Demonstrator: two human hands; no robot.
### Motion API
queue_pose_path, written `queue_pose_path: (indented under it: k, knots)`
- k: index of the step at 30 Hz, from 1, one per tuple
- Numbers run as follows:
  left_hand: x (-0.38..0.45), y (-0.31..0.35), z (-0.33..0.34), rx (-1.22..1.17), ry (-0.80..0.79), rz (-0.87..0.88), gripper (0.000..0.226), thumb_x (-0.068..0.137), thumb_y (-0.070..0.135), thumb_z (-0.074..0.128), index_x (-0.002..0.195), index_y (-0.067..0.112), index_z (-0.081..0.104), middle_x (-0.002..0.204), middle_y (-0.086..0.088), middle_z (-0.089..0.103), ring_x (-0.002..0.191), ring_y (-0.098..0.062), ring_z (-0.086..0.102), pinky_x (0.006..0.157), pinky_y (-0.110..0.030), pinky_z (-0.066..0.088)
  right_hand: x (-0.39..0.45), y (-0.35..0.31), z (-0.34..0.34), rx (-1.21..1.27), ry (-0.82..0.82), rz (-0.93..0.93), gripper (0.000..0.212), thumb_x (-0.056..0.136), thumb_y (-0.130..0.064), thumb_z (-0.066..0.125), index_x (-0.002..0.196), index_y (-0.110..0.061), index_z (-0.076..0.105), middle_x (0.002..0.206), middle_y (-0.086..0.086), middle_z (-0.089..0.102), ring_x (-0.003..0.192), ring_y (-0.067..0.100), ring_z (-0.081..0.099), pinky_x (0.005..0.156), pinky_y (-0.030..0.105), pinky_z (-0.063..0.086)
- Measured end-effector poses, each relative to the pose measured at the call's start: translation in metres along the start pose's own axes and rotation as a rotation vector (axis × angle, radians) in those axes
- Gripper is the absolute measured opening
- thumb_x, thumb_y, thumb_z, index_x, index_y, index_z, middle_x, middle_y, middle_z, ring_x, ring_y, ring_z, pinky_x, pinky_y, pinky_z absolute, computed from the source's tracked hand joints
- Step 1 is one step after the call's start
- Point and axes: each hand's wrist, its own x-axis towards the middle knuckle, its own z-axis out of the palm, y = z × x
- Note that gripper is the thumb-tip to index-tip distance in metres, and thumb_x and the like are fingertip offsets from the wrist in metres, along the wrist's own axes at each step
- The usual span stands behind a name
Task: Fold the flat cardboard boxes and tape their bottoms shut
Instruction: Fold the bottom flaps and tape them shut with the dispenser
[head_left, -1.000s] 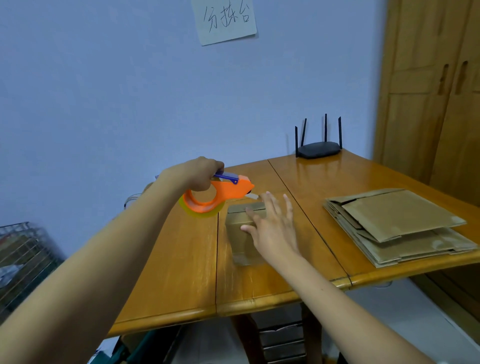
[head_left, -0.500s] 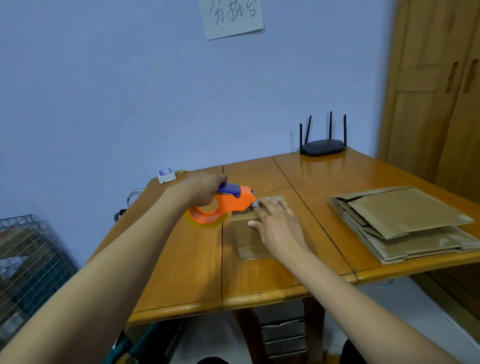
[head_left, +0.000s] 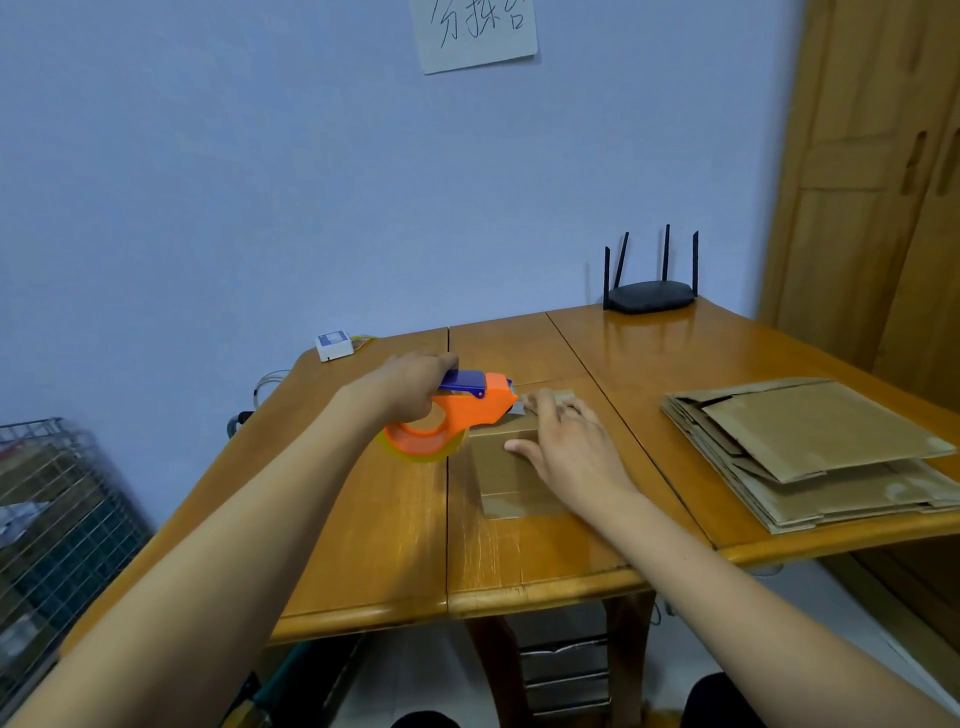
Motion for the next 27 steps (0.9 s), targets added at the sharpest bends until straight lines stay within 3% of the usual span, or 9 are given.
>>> queue_pose_path:
  k: [3, 8, 13, 18, 23, 27]
  knots:
    - [-0.003, -0.001, 0.006, -0.014, 0.006, -0.011, 0.042, 0.081, -0.004, 0.053, 0.117, 0.019, 0.05, 0.106, -0.007, 0.062, 0.092, -0.025, 0.056, 0.076, -0.038, 0.05, 0.002, 0.0, -0.004, -0.041, -0.036, -0.016, 0.078, 0.098, -0.062, 0.039, 0.156, -0.013, 0.024, 0.141, 0.007, 0.057, 0.132, 0.024, 0.051, 0.119, 0.037, 0.027]
    - [-0.006, 0.0, 0.015, -0.035, 0.023, -0.015, 0.041, 0.084, 0.001, 0.057, 0.119, 0.02, 0.047, 0.106, -0.006, 0.061, 0.091, -0.023, 0.055, 0.073, -0.033, 0.045, 0.01, 0.001, -0.005, -0.062, -0.081, -0.051, 0.064, 0.099, -0.06, 0.037, 0.148, -0.019, 0.045, 0.154, -0.001, 0.044, 0.14, 0.017, 0.04, 0.12, 0.036, 0.026]
    - [-0.008, 0.004, 0.01, -0.032, 0.039, 0.007, 0.038, 0.086, 0.0, 0.056, 0.118, 0.02, 0.047, 0.098, -0.002, 0.054, 0.086, -0.02, 0.05, 0.071, -0.031, 0.037, 0.011, -0.002, -0.006, -0.128, -0.185, -0.028, 0.068, 0.101, -0.06, 0.03, 0.154, -0.018, 0.031, 0.164, 0.012, 0.019, 0.152, 0.026, 0.016, 0.125, 0.041, 0.011]
    - [-0.01, 0.003, 0.014, -0.054, 0.014, -0.02, 0.039, 0.083, -0.003, 0.05, 0.113, 0.021, 0.045, 0.096, -0.004, 0.056, 0.087, -0.026, 0.056, 0.07, -0.036, 0.043, 0.007, -0.004, -0.008, -0.207, -0.178, -0.03, 0.068, 0.099, -0.064, 0.032, 0.151, -0.021, 0.034, 0.161, 0.013, 0.03, 0.15, 0.027, 0.024, 0.125, 0.044, 0.01]
    - [-0.008, 0.004, 0.014, -0.04, 0.011, -0.024, 0.039, 0.085, -0.003, 0.051, 0.114, 0.022, 0.043, 0.093, -0.002, 0.052, 0.082, -0.022, 0.051, 0.068, -0.032, 0.038, 0.015, 0.002, -0.013, -0.236, -0.184, -0.03, 0.081, 0.096, -0.069, 0.03, 0.154, -0.012, 0.029, 0.157, 0.009, 0.038, 0.147, 0.022, 0.031, 0.125, 0.041, 0.009]
    - [-0.01, 0.008, 0.011, 0.002, 0.023, -0.021, 0.04, 0.087, -0.003, 0.051, 0.119, 0.021, 0.043, 0.093, -0.002, 0.05, 0.08, -0.021, 0.049, 0.067, -0.031, 0.037, 0.008, 0.01, -0.014, -0.228, -0.204, 0.011, 0.081, 0.094, -0.073, 0.027, 0.157, -0.022, 0.027, 0.163, 0.009, 0.025, 0.152, 0.024, 0.019, 0.125, 0.041, 0.002]
